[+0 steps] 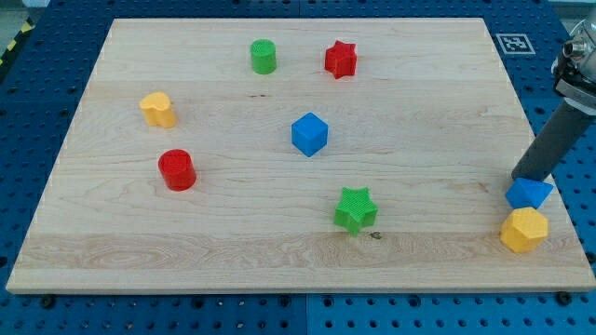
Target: Slide the red star towards center right
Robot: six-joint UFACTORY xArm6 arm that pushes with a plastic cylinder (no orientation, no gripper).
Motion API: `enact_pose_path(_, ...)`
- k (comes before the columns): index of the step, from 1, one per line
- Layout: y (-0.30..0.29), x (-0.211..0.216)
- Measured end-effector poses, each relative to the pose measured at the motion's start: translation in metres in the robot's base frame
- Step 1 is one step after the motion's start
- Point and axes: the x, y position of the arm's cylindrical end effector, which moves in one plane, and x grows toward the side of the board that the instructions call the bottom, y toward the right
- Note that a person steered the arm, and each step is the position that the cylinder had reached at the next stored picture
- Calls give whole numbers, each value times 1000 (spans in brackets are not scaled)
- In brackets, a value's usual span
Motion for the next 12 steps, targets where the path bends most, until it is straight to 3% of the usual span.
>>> enact_pose_path(2,0,11)
enact_pose_path(3,-18,-15)
enact_pose_path(5,-42,-119)
enact_pose_path(7,-43,-197)
enact_pose_path(8,-76,-234)
enact_pose_path(10,-165,-277)
enact_pose_path(12,-182,-278)
